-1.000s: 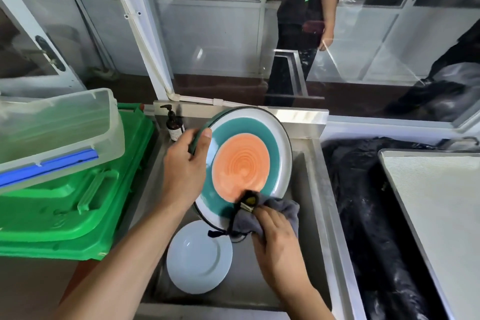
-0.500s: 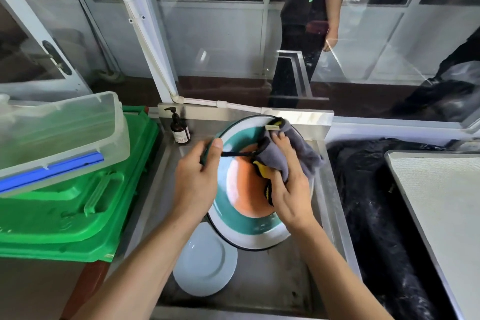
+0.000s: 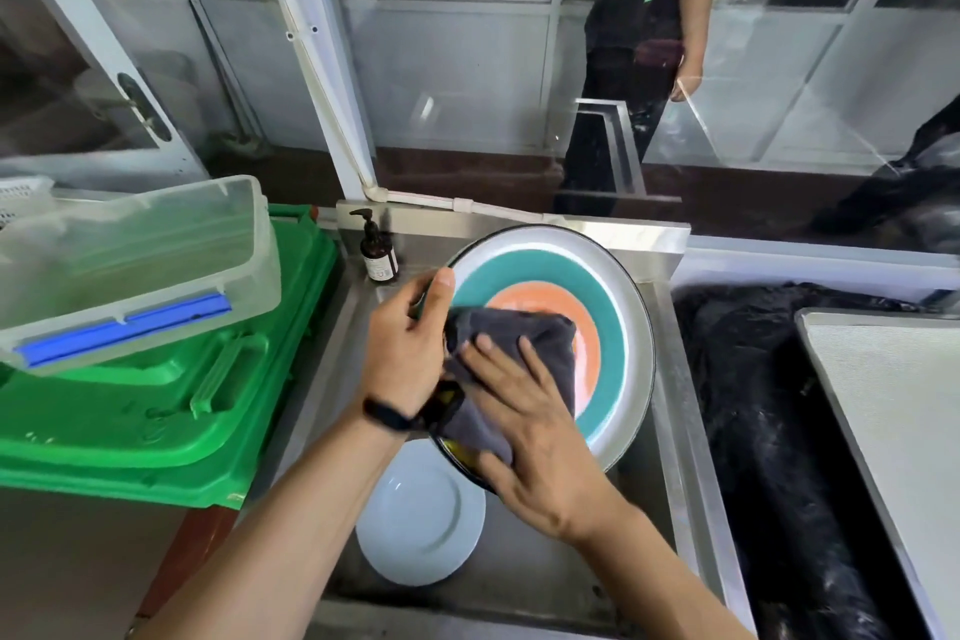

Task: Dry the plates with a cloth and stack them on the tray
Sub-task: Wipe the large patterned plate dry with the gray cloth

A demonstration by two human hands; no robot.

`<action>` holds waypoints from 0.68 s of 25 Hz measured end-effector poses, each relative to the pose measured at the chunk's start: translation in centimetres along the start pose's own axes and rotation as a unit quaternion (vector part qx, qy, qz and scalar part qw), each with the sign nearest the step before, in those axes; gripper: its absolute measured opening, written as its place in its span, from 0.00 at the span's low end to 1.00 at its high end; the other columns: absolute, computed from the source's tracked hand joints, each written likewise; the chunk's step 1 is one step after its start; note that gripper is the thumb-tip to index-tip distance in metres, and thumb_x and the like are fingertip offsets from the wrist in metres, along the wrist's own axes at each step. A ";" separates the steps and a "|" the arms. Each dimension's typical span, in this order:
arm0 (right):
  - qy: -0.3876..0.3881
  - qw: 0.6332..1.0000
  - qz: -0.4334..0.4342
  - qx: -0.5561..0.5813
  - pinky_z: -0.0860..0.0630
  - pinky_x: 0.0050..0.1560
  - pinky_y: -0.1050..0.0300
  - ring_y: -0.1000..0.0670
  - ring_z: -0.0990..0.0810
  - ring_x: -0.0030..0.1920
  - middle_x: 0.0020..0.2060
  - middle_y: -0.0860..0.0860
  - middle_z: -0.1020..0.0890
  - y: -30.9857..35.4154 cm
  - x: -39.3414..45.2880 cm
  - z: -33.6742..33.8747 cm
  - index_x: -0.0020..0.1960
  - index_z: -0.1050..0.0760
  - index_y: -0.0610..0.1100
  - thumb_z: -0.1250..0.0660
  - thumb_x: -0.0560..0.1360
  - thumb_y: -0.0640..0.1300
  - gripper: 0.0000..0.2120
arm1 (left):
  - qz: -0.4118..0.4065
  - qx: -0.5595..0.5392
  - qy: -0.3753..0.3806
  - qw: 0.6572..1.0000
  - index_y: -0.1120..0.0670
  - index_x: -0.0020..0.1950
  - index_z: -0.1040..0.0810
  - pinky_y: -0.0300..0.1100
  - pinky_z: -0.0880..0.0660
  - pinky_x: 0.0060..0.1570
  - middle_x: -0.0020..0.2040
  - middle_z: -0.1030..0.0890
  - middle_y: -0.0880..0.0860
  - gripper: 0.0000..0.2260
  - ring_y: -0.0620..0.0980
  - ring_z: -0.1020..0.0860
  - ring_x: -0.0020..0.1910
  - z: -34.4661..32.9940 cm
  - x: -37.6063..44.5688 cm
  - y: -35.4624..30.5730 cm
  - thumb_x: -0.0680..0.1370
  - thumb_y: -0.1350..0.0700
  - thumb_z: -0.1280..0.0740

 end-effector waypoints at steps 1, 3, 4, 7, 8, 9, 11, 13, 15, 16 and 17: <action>0.018 1.000 -0.002 0.000 0.52 0.81 0.38 0.48 0.46 0.82 0.82 0.51 0.41 0.2 -0.8 -0.3 0.81 0.38 0.50 0.45 0.82 0.58 0.29 | 0.010 -0.009 0.007 1.000 0.50 0.50 0.17 0.27 0.28 0.40 0.39 0.16 0.43 0.10 0.39 0.20 0.40 0.2 -0.2 0.4 0.82 0.48 0.35; 0.033 0.999 -0.009 -0.030 0.51 0.80 0.38 0.50 0.47 0.82 0.82 0.53 0.42 0.1 -1.6 -0.1 0.81 0.37 0.53 0.40 0.79 0.58 0.31 | 0.021 -0.016 0.024 0.999 0.49 0.51 0.17 0.28 0.26 0.41 0.42 0.15 0.43 0.11 0.38 0.19 0.41 0.4 -0.9 0.9 0.82 0.44 0.35; 0.033 0.998 -0.010 -0.047 0.51 0.80 0.38 0.50 0.48 0.83 0.82 0.54 0.43 0.1 -1.5 0.3 0.81 0.39 0.54 0.38 0.78 0.60 0.33 | 0.018 -0.011 0.028 0.999 0.49 0.51 0.17 0.28 0.26 0.41 0.42 0.15 0.42 0.12 0.37 0.19 0.41 0.5 -1.1 0.9 0.82 0.44 0.36; 0.032 0.996 -0.062 0.055 0.57 0.81 0.43 0.50 0.52 0.83 0.83 0.53 0.46 -0.1 -1.1 1.2 0.83 0.45 0.53 0.39 0.79 0.66 0.38 | 0.000 -0.026 0.001 1.000 0.51 0.48 0.18 0.28 0.28 0.40 0.39 0.16 0.40 0.11 0.34 0.21 0.38 0.5 -0.6 0.4 0.83 0.48 0.36; 0.016 0.977 -0.125 0.170 0.57 0.82 0.49 0.50 0.52 0.83 0.83 0.52 0.44 -0.4 -0.9 1.4 0.83 0.45 0.52 0.41 0.81 0.63 0.35 | -0.004 -0.043 -0.014 0.999 0.52 0.47 0.18 0.28 0.28 0.40 0.38 0.16 0.40 0.11 0.34 0.21 0.37 0.6 -0.4 0.3 0.83 0.50 0.36; -0.029 0.934 -0.202 0.293 0.53 0.81 0.53 0.49 0.49 0.83 0.81 0.52 0.39 -0.8 -0.7 1.6 0.82 0.41 0.51 0.43 0.84 0.58 0.28 | -0.007 -0.055 -0.025 0.998 0.52 0.47 0.18 0.28 0.28 0.40 0.38 0.16 0.40 0.10 0.33 0.22 0.37 0.8 -0.2 0.1 0.83 0.51 0.36; -0.145 0.881 -0.292 0.343 0.42 0.78 0.60 0.53 0.40 0.80 0.76 0.56 0.31 -1.1 -1.1 2.1 0.77 0.33 0.50 0.44 0.87 0.49 0.19 | -0.004 -0.057 -0.020 0.998 0.52 0.47 0.17 0.28 0.28 0.40 0.39 0.16 0.40 0.10 0.34 0.22 0.38 0.9 -0.2 0.0 0.83 0.50 0.35; -0.230 0.905 -0.311 0.179 0.37 0.77 0.56 0.57 0.35 0.78 0.75 0.57 0.29 -0.3 -1.9 2.6 0.75 0.29 0.49 0.40 0.83 0.58 0.24 | 0.004 -0.043 -0.008 0.999 0.50 0.49 0.17 0.28 0.28 0.40 0.41 0.16 0.42 0.12 0.36 0.20 0.38 0.8 -0.6 0.1 0.83 0.46 0.36; -0.202 0.914 -0.349 0.050 0.45 0.81 0.50 0.58 0.45 0.81 0.80 0.54 0.38 0.8 -1.7 2.1 0.81 0.38 0.47 0.38 0.75 0.68 0.41 | 0.020 -0.036 -0.015 0.999 0.49 0.50 0.17 0.27 0.28 0.39 0.42 0.15 0.43 0.13 0.36 0.19 0.39 0.8 -0.8 0.0 0.82 0.43 0.36; -0.175 0.917 -0.358 0.018 0.52 0.82 0.50 0.58 0.52 0.82 0.82 0.54 0.45 1.1 -1.0 1.5 0.83 0.46 0.48 0.38 0.73 0.72 0.47 | 0.025 -0.036 -0.014 0.999 0.49 0.51 0.17 0.28 0.27 0.40 0.42 0.15 0.43 0.13 0.37 0.18 0.40 0.6 -0.9 -0.2 0.82 0.43 0.36; -0.152 0.920 -0.360 -0.001 0.57 0.82 0.50 0.57 0.57 0.82 0.83 0.53 0.51 1.3 -0.7 0.9 0.84 0.51 0.48 0.40 0.72 0.74 0.51 | 0.025 -0.034 -0.009 0.999 0.49 0.51 0.17 0.28 0.27 0.41 0.43 0.14 0.43 0.13 0.37 0.18 0.42 0.4 -1.0 -0.5 0.82 0.42 0.36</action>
Point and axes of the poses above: each hand's wrist, its own x-axis towards the middle knuckle, its own z-axis out of the back of the hand, y = z × x, the point moved 4 cm from there along x, towards the middle knuckle
